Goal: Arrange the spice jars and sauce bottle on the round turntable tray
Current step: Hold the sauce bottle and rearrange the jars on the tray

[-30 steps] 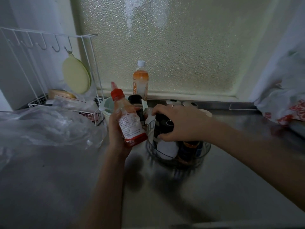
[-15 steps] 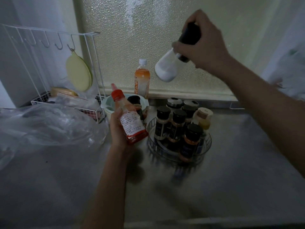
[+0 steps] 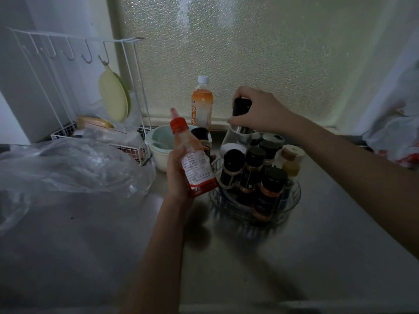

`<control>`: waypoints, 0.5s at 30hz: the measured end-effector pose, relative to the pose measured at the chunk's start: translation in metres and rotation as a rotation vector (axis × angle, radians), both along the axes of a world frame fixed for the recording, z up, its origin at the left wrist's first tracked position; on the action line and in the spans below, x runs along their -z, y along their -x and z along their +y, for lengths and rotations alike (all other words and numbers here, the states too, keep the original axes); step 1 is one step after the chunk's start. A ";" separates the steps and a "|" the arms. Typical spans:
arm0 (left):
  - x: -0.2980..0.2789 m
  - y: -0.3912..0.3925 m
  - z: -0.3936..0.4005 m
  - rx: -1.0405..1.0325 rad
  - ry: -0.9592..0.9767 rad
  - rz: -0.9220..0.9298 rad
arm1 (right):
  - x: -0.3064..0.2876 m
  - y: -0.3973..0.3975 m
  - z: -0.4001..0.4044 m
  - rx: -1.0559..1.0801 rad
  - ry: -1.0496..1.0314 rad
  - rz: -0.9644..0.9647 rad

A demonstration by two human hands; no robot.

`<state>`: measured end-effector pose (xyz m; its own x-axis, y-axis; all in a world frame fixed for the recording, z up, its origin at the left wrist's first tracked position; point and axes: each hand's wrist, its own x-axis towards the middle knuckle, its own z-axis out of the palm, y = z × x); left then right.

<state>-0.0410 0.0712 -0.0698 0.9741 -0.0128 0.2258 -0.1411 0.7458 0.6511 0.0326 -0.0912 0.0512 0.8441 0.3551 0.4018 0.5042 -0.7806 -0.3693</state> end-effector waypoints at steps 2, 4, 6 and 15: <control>0.000 0.000 -0.003 0.021 -0.044 0.018 | 0.005 -0.001 0.001 -0.019 0.060 0.025; -0.001 0.000 -0.005 0.041 -0.053 0.023 | 0.011 -0.003 0.002 -0.024 0.119 0.040; 0.000 -0.002 -0.006 0.039 -0.077 0.018 | 0.015 -0.003 0.003 0.000 0.175 0.026; 0.005 -0.007 -0.005 0.043 -0.069 0.049 | 0.033 -0.001 0.002 0.024 0.445 0.088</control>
